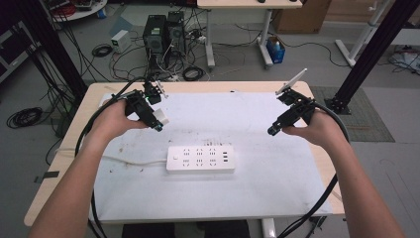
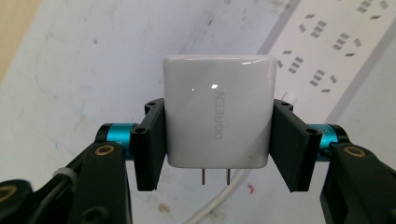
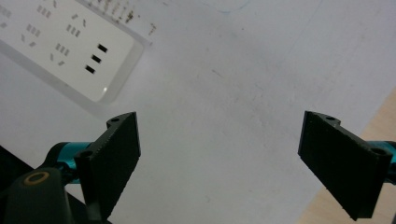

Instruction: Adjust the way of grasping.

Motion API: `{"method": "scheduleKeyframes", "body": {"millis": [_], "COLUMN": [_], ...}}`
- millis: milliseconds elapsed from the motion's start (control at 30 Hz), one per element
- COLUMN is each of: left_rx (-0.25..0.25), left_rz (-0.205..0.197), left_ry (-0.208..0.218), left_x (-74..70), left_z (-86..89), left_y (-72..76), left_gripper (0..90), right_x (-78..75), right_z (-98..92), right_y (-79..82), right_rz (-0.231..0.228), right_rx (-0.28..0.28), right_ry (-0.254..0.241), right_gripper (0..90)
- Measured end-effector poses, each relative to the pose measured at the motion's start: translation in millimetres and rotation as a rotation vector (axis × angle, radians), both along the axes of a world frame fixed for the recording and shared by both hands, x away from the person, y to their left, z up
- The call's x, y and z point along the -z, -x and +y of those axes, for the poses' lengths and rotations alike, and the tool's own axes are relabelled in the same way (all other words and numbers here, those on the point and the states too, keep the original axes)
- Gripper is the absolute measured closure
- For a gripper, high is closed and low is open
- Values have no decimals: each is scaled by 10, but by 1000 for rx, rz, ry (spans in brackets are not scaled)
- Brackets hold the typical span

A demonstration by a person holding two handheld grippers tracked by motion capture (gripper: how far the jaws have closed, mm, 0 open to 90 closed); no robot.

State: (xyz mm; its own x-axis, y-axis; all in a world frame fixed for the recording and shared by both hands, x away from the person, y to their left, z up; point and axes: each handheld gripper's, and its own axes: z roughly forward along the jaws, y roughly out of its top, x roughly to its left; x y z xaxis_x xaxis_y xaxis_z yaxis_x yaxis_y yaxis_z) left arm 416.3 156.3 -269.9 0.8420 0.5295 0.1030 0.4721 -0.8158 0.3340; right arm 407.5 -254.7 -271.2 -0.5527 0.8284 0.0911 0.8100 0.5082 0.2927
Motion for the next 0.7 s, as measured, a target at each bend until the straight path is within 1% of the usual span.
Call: {"method": "scheduleKeyframes", "body": {"millis": [33,67,100,167,200,233,267,300,333,367,433,467,500,533,567,600,633,667,700], "left_rx": [0,0,57,94,94,94,132,162,182,182,216,216,256,277,294,294,312,312,336], "left_rz": [0,0,-21,-31,-31,-31,-37,-43,-45,-45,-43,-43,-43,-41,-44,-44,-45,-45,-51], "left_ry": [0,0,49,70,70,70,102,139,150,150,179,179,221,235,262,262,300,300,335], "left_x": [0,0,-60,-67,-67,-67,-63,-55,-51,-51,-36,-36,-18,-18,-13,-13,-9,-9,-12], "left_z": [0,0,-96,-168,-168,-168,-247,-333,-375,-375,-463,-463,-571,-603,-645,-645,-701,-701,-767], "left_y": [0,0,73,118,118,118,159,201,216,216,244,244,280,287,306,306,326,326,346], "left_gripper": [424,424,424,424,424,424,424,424,424,424,424,424,424,424,424,424,424,424,424], "right_x": [0,-9,-37,-61,-61,-74,-74,-122,-139,-139,-164,-164,-187,-188,-193,-193,-204,-204,-213], "right_z": [0,-7,-22,-19,-19,-12,-12,32,51,51,92,92,169,187,218,218,292,292,365], "right_y": [0,-9,-24,-22,-22,-19,-19,10,23,23,39,39,60,63,70,70,91,91,107], "right_rz": [0,5,27,51,51,60,60,73,72,72,94,94,118,125,140,140,159,159,174], "right_rx": [0,14,50,76,76,81,81,81,81,81,78,78,68,64,67,67,61,61,55], "right_ry": [0,-18,-68,-111,-111,-128,-128,-174,-186,-186,-224,-224,-281,-297,-321,-321,-373,-373,-408], "right_gripper": [123,123,123,124,124,124,145,174,174,174,175,175,175,176,176,176,192,192,196]}}
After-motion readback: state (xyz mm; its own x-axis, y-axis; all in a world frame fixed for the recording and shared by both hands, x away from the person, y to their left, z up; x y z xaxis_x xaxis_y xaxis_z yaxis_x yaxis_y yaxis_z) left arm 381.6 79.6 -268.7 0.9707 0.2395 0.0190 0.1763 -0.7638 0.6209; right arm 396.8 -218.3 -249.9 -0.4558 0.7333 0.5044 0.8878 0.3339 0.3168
